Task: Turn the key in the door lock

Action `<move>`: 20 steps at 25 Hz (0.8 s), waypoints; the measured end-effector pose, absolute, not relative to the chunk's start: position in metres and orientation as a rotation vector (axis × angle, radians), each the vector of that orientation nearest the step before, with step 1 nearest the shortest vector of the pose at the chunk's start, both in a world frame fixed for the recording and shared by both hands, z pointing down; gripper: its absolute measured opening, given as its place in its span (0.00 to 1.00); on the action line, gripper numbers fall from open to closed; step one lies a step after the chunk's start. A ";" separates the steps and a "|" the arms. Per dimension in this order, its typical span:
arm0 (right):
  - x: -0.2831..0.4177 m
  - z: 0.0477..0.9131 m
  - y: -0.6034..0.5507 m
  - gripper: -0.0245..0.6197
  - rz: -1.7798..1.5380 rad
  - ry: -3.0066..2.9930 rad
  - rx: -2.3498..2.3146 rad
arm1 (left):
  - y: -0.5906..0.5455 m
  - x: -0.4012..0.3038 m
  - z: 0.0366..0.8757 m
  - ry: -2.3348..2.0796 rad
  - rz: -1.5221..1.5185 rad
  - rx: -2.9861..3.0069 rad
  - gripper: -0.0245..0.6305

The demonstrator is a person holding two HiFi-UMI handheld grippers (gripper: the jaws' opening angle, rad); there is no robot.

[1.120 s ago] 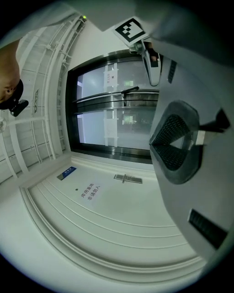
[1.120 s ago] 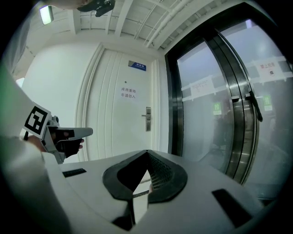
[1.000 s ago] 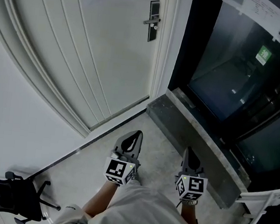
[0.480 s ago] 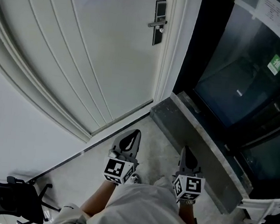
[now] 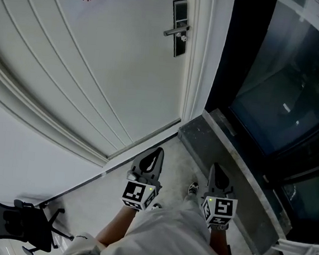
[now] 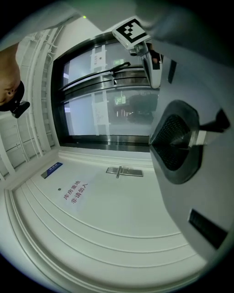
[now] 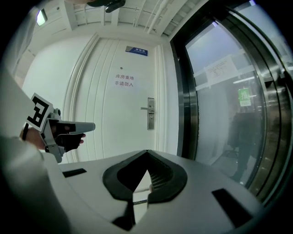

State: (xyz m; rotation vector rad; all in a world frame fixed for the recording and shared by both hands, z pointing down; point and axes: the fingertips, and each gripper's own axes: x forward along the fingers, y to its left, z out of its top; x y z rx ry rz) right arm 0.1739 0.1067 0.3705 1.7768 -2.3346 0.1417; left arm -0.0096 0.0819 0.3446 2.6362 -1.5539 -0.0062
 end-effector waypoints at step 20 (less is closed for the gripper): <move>0.242 0.371 -0.106 0.04 0.071 -2.550 1.365 | -0.073 0.055 0.333 -1.972 -0.023 2.345 0.05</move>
